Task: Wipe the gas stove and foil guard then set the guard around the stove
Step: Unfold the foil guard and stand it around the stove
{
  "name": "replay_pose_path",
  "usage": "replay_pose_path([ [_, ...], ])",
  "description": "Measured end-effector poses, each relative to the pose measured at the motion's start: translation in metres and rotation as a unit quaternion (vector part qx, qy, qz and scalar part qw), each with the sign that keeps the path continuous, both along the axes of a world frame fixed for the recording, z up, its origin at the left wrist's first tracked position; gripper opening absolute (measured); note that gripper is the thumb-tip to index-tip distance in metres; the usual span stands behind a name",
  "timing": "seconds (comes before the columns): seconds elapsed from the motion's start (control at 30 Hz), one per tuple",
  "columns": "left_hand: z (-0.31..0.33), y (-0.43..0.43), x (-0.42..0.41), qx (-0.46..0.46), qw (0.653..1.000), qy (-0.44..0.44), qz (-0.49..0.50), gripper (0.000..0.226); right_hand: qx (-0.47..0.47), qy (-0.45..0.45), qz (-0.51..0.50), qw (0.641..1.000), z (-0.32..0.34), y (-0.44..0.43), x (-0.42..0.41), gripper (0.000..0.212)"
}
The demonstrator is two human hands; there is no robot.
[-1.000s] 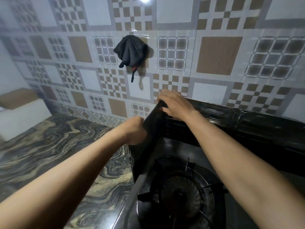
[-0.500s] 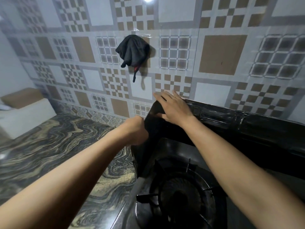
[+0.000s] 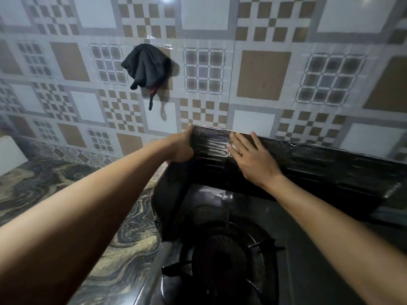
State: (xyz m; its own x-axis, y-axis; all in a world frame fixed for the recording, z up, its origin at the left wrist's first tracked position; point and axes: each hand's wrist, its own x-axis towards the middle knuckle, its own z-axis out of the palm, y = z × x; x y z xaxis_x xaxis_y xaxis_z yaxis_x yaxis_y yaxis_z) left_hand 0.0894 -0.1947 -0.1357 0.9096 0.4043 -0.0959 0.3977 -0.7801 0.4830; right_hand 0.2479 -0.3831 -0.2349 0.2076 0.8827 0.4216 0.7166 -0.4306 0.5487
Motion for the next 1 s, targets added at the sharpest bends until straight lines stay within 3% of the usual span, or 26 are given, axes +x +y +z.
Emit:
replay_pose_path([
  [0.13, -0.008, 0.003, 0.01, 0.011, 1.0, -0.004, 0.006, 0.088, -0.022, 0.006, -0.064, 0.998, -0.012, 0.002, 0.021, 0.06],
  [0.27, -0.012, 0.004, 0.018, -0.001, 1.0, -0.022, 0.01, 0.09, -0.002, -0.005, -0.067, 0.998, -0.018, 0.008, 0.037, 0.073],
  [0.47, -0.012, 0.016, 0.007, 0.079, 0.996, -0.041, -0.003, 0.098, 0.022, -0.04, -0.029, 0.999, -0.013, 0.006, 0.044, 0.073],
  [0.6, -0.014, 0.019, 0.039, 0.1, 0.995, -0.028, -0.004, 0.099, 0.039, -0.038, -0.046, 0.997, -0.02, 0.015, 0.078, 0.098],
  [0.77, -0.015, 0.014, 0.031, 0.085, 0.996, -0.002, 0.0, 0.098, 0.074, -0.022, -0.03, 0.997, -0.029, 0.045, 0.056, 0.098],
  [1.0, -0.018, 0.01, 0.032, 0.06, 0.998, -0.019, 0.01, 0.101, 0.08, -0.024, -0.09, 0.992, -0.04, 0.048, 0.063, 0.094],
])
